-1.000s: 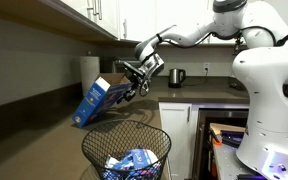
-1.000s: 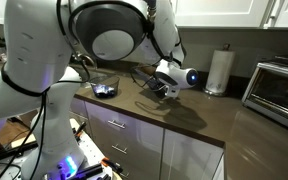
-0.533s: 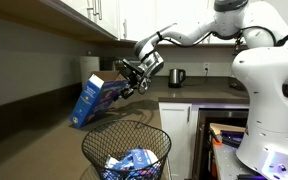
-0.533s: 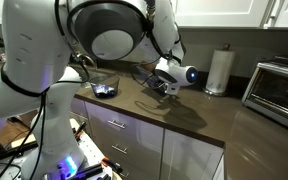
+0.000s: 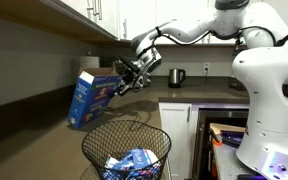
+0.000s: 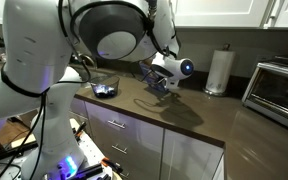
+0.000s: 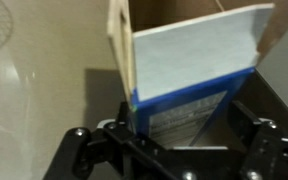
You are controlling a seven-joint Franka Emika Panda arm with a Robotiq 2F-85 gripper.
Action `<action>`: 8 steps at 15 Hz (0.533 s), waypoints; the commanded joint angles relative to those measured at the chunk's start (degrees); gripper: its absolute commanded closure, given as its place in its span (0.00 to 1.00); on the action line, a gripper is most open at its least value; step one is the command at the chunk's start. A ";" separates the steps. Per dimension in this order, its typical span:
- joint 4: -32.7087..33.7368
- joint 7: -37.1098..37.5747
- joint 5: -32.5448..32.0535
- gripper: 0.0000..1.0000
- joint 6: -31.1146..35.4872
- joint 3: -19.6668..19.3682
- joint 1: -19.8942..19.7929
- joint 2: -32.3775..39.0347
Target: Pour the contents from the box into the black then put the box on the counter
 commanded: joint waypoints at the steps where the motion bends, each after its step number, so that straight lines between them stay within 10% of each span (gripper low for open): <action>1: -2.02 -3.07 1.93 0.00 4.81 2.78 -0.88 0.63; 8: -4.06 -5.37 1.65 0.00 11.79 5.43 -1.01 0.65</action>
